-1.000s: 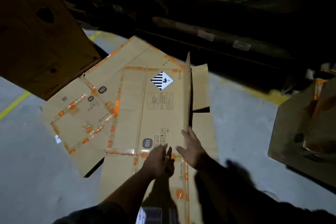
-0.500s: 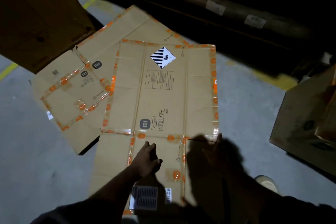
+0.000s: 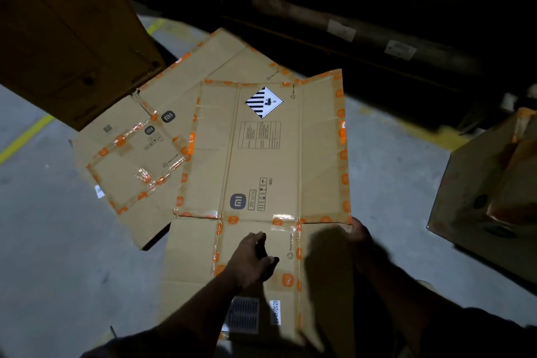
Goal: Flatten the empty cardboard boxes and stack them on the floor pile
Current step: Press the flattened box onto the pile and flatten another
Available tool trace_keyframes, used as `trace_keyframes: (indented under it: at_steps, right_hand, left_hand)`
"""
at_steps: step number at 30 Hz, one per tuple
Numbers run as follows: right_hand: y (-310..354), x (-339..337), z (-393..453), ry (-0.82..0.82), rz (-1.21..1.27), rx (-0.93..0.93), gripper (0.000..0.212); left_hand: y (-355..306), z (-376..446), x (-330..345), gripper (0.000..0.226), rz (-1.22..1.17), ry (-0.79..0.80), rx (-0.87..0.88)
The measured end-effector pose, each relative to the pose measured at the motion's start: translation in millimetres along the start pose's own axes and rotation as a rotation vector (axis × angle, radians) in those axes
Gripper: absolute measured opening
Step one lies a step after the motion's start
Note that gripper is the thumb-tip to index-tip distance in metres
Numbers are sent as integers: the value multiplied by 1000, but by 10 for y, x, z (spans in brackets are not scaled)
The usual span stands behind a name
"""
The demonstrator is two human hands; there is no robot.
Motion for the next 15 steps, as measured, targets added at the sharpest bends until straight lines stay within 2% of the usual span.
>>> trace_keyframes:
  at_steps: [2,4,7,10,15]
  right_hand:
    - [189,-29,-114,-10,4,-38,42]
    - [424,-81,-286,-24,45,-42,34]
    - [734,-103,-528,-12,127,-62,29]
    - [1032,-152,-767,-15,196,-120,27]
    - [1433,-220,-1256,-2,290,-210,25]
  left_hand:
    - [-38,-142,1,59,-97,-17,-56]
    - [-73,-316,-7,44,-136,-13,-78]
    - [-1,-518,32,58,-188,-31,-127]
    - [-219,-869,-103,24,-146,-148,-99]
    - [-297,-1443,-387,66,-147,-419,-191]
Point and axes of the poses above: each hand's wrist, its own z-axis towards the middle knuckle, its own x-axis out of the palm, y = z × x, the point moved 8 cm from there along z, towards the middle knuckle, and after that the axes turned 5 degrees about z, right-handed, at the moved point
